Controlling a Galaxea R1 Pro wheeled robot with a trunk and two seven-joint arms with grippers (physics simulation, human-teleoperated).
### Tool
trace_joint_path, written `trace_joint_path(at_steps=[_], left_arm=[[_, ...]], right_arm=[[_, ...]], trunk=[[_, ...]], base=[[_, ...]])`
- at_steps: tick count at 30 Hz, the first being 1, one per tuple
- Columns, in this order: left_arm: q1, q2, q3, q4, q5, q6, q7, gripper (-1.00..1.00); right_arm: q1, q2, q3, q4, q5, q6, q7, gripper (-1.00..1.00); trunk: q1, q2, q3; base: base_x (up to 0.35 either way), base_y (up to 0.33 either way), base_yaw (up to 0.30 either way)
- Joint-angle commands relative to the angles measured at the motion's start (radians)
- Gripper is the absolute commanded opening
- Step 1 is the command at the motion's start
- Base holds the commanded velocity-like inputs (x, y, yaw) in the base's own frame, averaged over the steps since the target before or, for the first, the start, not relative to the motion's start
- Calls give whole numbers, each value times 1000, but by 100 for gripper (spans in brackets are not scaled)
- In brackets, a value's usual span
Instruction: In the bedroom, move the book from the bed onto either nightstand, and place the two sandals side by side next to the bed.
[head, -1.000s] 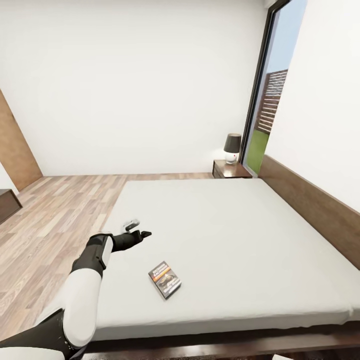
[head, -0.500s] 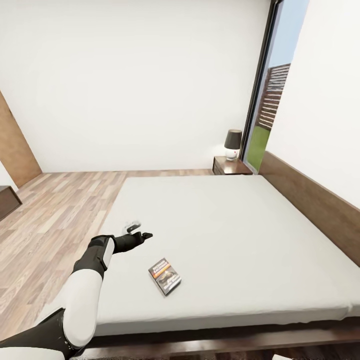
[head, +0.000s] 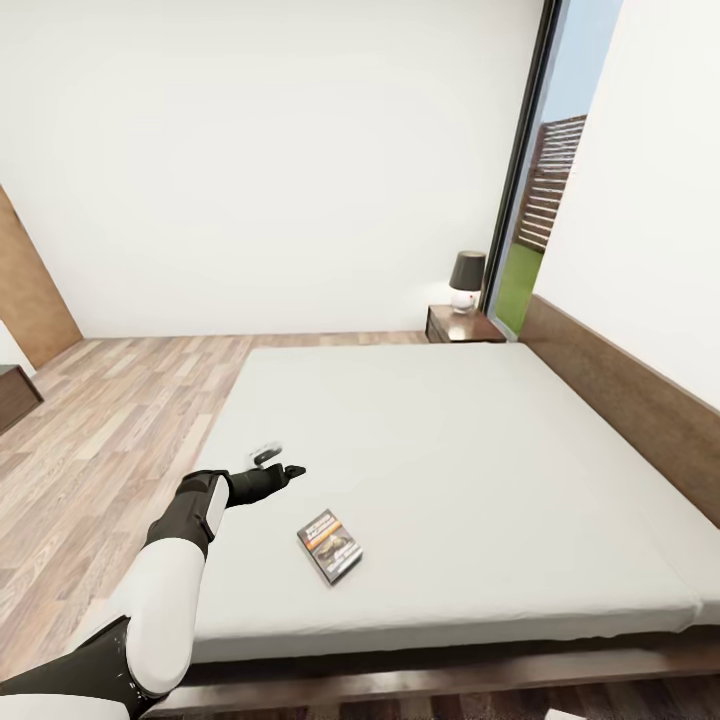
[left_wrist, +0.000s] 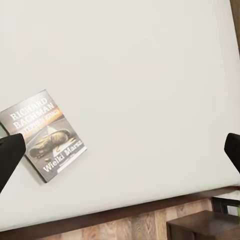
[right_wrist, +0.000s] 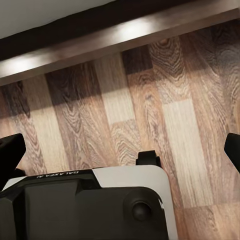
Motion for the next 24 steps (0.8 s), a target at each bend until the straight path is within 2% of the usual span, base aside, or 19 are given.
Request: trace_joint_path(at_steps=[1,11,14,15,16,18,20,24], left_arm=[[-2,-2,8,-2,-10,5,-10,100],[-2,-2,8,-2,-10,6,-12,100],[-2,-2,8,-2,-10,6,-12,100],[-2,-2,8,-2,-10,6,-12,100],[-2,-2,8,-2,-10,6,-12,100],[-2,-2,8,-2,-10,6,-13,100],[-2,-2,8,-2,-10,6,-13,100],[-2,-2,8,-2,-10,6,-16,100]], right_arm=[[-1,0,-4,0,-5,2,5,100],[-1,-5,-1,-1,5,3,25,100],[-1,-7,0,-1,7,4,97,100],[-1,-8,0,-2,7,4,177,100],[-1,-9,0,-2,7,4,228,100],[-1,-9,0,-2,5,4,281,100],[-1,-10,0,-2,3,3,314,100],[-1,-10,0,-2,2,2,331,100]], trunk=[[1,-2,-4],[1,-2,-19],[1,-2,-24],[1,-2,-26],[1,-2,-27],[1,-2,-30],[1,-2,-34],[1,-2,-40]], base=[[0,0,0],[0,0,0],[0,0,0],[0,0,0],[0,0,0],[0,0,0],[0,0,0],[0,0,0]])
